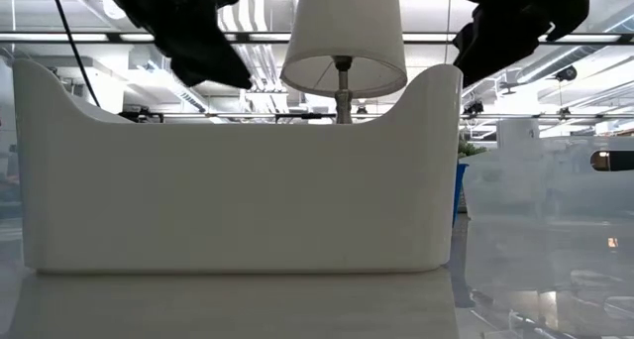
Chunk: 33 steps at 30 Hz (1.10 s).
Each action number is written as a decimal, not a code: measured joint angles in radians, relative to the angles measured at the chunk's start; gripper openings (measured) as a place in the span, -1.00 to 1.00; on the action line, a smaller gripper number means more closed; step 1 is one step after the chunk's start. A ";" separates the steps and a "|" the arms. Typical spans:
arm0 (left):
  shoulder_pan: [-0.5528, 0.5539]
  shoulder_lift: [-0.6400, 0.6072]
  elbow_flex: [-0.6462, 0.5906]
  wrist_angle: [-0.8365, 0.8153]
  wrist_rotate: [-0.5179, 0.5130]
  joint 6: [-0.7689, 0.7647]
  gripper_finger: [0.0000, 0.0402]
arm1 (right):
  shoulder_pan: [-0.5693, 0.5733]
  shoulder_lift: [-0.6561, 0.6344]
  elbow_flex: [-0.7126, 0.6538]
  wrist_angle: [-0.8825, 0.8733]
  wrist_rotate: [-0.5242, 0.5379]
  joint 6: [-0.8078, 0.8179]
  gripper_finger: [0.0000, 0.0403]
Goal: Stack baskets by color
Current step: Stack the top left blue bin into the bottom left blue bin
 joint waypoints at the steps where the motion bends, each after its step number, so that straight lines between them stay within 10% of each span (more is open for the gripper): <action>1: 0.000 0.000 0.012 -0.040 0.000 -0.026 -0.56 | 0.000 0.000 0.000 0.001 0.000 0.000 -0.30; 20: -0.011 -0.003 0.195 -0.774 0.009 -0.480 -0.56 | 0.000 -0.030 0.000 0.009 0.037 -0.066 -0.27; 33: -0.154 0.004 0.319 -0.760 0.085 -0.470 -0.56 | -0.001 -0.053 0.000 0.010 0.038 -0.125 -0.28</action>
